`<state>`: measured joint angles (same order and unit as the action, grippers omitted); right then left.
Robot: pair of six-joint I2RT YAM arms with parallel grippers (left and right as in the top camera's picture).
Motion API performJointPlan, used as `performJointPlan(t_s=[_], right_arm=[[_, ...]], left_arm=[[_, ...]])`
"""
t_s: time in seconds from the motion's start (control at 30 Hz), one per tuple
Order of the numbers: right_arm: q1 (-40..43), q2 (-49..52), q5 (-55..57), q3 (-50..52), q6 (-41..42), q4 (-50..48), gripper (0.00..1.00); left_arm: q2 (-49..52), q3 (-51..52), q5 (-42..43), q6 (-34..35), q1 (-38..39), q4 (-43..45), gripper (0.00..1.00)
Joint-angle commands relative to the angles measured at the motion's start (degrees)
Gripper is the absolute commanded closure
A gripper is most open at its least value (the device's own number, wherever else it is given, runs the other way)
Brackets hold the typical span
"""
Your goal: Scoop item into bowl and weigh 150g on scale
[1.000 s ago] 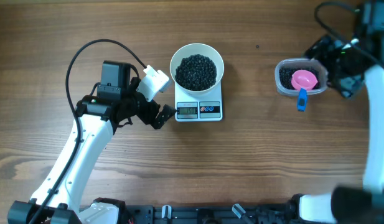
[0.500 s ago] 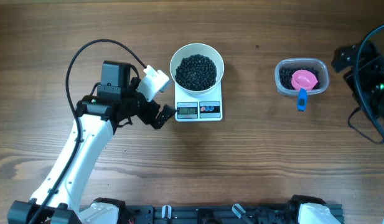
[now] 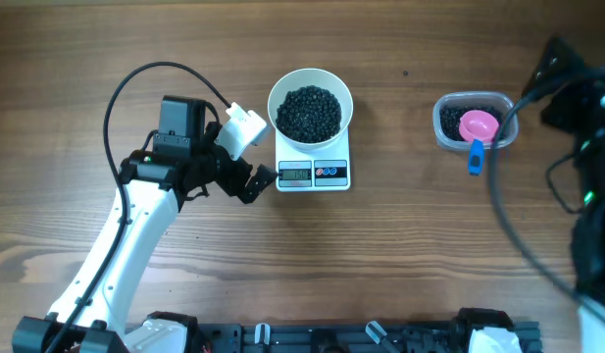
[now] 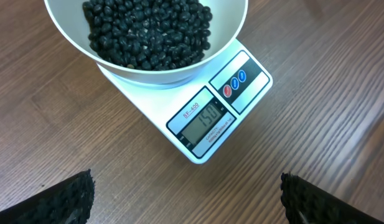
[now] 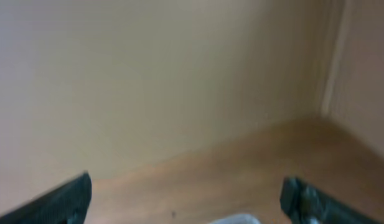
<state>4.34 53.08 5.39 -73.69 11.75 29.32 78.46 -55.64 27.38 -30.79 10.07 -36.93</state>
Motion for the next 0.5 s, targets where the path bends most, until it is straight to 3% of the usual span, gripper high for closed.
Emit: performJointPlan(t_s=[0.0,0.2,0.3,0.47], right_arm=[[-1.51,-10.45,-0.37,15.89,-7.52,-10.60,0.00],[-1.51,-30.49,-1.64,45.66,-9.16,-29.18,0.00],[-1.51,-41.13,-2.49,55.23,-9.20,-30.73,0.00],[-1.62,-51.12,-5.07,62.69,-11.26,-30.71,0.00]], left_arm=[[0.09,0.24,1.09,-0.31,-0.22,0.00,0.00],[0.09,0.24,1.09,-0.31,-0.22,0.02,0.00],[0.09,0.24,1.09,-0.31,-0.22,0.02,0.00],[0.09,0.24,1.09,-0.31,-0.22,0.00,0.00]])
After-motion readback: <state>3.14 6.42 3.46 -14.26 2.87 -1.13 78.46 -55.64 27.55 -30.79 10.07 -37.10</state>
